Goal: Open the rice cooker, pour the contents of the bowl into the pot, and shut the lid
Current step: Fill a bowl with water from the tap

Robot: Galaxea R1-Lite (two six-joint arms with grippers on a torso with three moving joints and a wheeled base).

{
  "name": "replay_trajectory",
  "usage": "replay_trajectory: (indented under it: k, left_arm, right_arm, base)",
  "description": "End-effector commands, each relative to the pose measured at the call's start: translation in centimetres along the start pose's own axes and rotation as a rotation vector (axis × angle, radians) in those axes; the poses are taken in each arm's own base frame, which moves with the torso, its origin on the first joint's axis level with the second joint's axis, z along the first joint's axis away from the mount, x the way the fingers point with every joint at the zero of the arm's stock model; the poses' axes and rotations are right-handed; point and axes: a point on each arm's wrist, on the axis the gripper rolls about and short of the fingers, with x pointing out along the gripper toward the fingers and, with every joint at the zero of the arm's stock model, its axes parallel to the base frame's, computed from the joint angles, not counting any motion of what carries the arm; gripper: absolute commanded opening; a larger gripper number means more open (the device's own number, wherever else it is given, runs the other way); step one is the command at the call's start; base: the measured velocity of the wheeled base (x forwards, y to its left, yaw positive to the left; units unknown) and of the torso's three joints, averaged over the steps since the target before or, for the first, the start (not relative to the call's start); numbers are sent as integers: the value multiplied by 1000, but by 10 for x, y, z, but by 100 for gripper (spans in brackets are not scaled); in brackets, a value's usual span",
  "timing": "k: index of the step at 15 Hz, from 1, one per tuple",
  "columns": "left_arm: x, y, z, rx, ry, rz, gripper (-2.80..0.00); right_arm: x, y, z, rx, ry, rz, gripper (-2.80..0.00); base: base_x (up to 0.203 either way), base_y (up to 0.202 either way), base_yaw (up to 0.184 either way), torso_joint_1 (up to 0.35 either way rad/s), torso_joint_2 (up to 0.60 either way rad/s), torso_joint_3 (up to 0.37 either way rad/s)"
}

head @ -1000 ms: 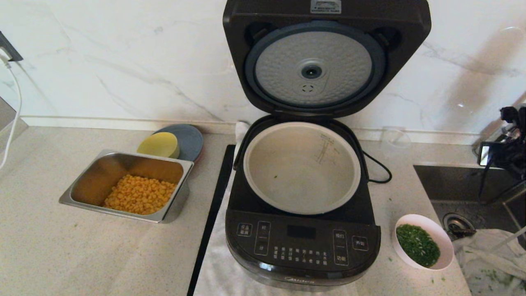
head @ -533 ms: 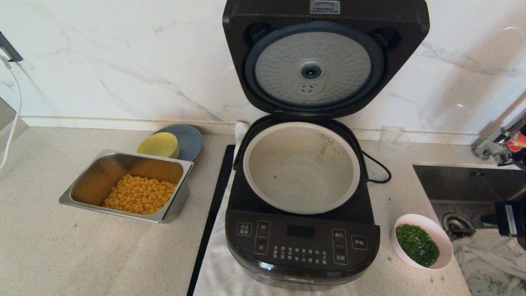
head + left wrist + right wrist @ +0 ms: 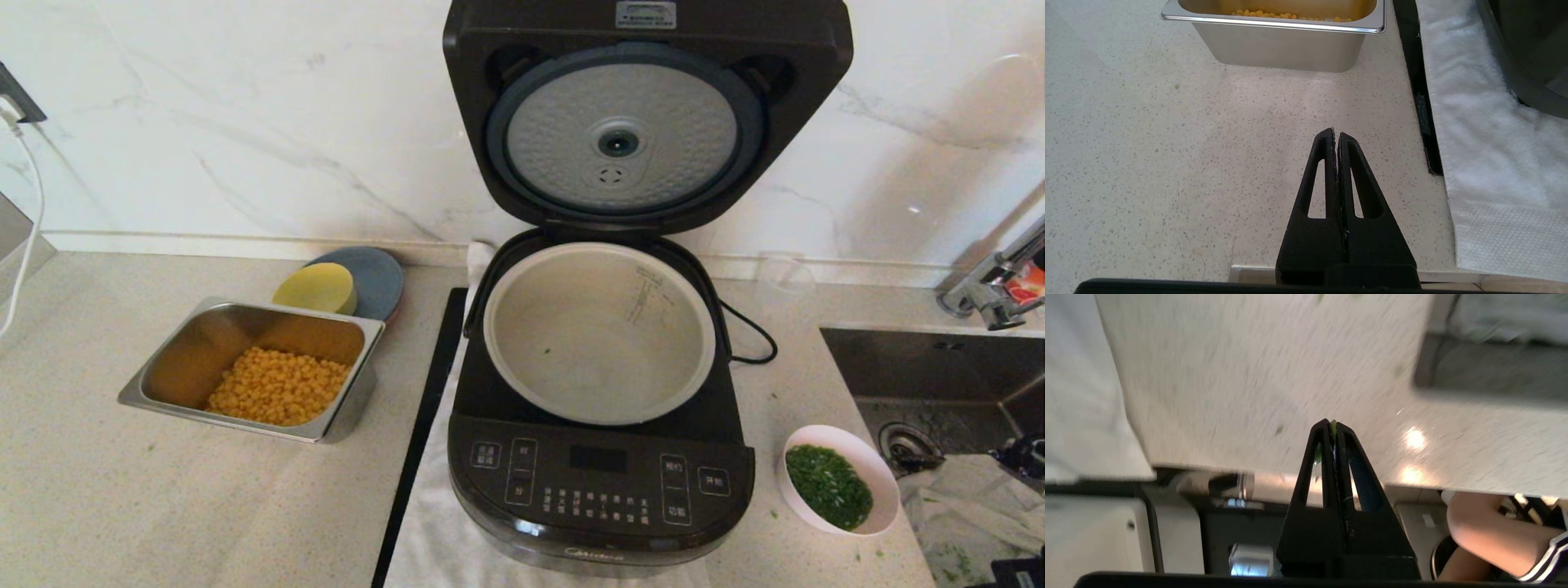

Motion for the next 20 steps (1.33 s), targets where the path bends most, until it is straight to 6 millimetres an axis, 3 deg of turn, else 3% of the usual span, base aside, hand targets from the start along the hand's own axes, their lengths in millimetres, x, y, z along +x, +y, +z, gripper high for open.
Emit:
replay_trajectory:
  k: [1, 5, 6, 15, 20]
  left_arm:
    - [0, 0, 0, 0, -1, 0, -280]
    - [0, 0, 0, 0, -1, 0, -280]
    - [0, 0, 0, 0, -1, 0, -280]
    - [0, 0, 0, 0, -1, 0, -280]
    - [0, 0, 0, 0, -1, 0, -280]
  right_arm:
    - [7, 5, -12, -20, 50, 20, -280]
    - [22, 6, -15, -18, 91, 23, -280]
    - [27, 6, -15, -17, 102, 22, 0]
    - [37, -2, 8, 48, 57, -5, 0]
    - [63, -4, 32, 138, 39, -33, 0]
  base:
    - [0, 0, 0, 0, 0, 0]
    - [0, 0, 0, 0, 0, 0]
    - [0, 0, 0, 0, 0, 0]
    - [0, 0, 0, 0, 0, 0]
    - [0, 0, 0, 0, 0, 0]
